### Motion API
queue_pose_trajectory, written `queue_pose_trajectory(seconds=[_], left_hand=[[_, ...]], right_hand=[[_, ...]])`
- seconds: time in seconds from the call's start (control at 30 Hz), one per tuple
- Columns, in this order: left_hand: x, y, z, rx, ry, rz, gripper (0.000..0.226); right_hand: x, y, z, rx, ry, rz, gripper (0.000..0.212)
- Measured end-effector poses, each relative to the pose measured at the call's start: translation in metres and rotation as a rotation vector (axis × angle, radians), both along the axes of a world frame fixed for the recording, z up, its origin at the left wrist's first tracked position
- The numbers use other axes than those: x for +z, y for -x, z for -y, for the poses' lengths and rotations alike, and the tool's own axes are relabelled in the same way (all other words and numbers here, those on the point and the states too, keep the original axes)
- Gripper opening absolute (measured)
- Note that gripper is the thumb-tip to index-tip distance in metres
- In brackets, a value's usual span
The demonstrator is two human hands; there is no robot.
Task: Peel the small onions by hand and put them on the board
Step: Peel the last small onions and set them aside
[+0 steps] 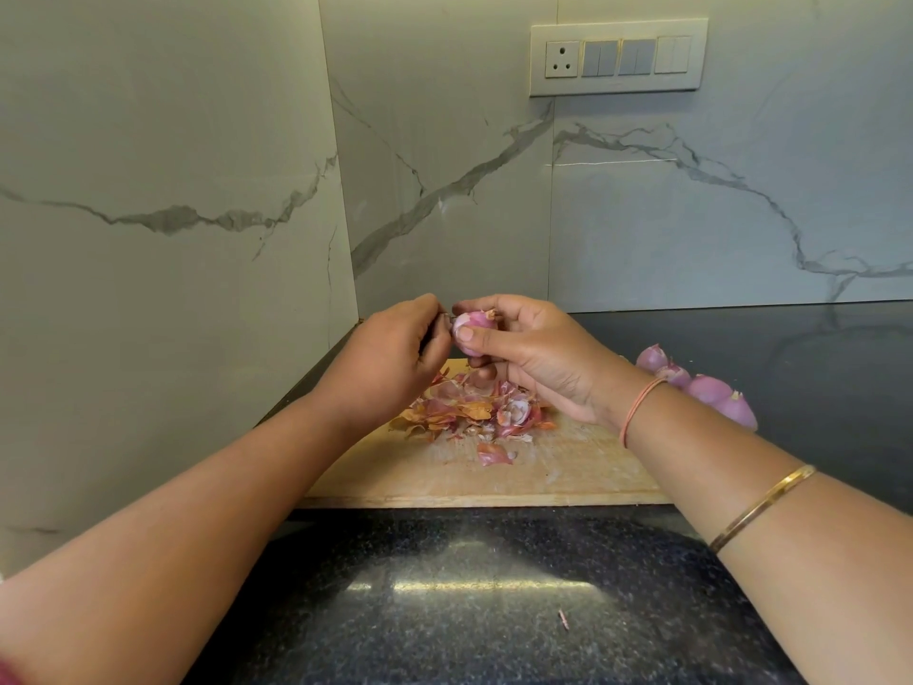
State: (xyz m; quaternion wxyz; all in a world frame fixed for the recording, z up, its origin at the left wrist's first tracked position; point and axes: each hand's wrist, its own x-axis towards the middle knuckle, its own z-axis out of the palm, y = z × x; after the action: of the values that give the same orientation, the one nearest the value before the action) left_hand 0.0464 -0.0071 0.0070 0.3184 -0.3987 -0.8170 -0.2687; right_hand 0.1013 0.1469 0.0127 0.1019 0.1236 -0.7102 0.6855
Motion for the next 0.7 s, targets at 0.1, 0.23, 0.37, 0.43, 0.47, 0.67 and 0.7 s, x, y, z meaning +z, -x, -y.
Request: queue_pose_trajectory(seconds=[0.1,0.23,0.37,0.43,0.47,0.67,0.7], left_hand=[[0.0,-0.001,-0.002,0.009,-0.033,0.049,0.023],[-0.001,0.008,0.001,0.113,-0.034,0.155,0.027],[0.001,0.011,0.006,0.12,-0.056,0.276,0.019],[0.003,0.007,0.006,0.105,-0.091,0.315,0.017],[0.004,0.005,0.005,0.101,-0.105,0.322,0.017],[0.002,-0.005,0.0,-0.025,-0.138,0.342,0.024],[0.001,-0.005,0.001,-0.049,-0.149,0.343,0.023]], right_hand=[[0.001,0.0,-0.001,0.006,0.044,-0.011,0.027],[0.003,-0.003,-0.002,0.023,0.014,-0.033,0.027],[0.002,-0.003,-0.004,-0.018,-0.057,-0.04,0.029],[0.001,-0.003,-0.005,-0.077,-0.13,-0.064,0.031],[0.001,-0.002,-0.005,-0.12,-0.183,-0.08,0.032],[0.0,0.002,-0.006,-0.271,-0.301,-0.144,0.035],[0.0,0.003,-0.006,-0.275,-0.318,-0.151,0.036]])
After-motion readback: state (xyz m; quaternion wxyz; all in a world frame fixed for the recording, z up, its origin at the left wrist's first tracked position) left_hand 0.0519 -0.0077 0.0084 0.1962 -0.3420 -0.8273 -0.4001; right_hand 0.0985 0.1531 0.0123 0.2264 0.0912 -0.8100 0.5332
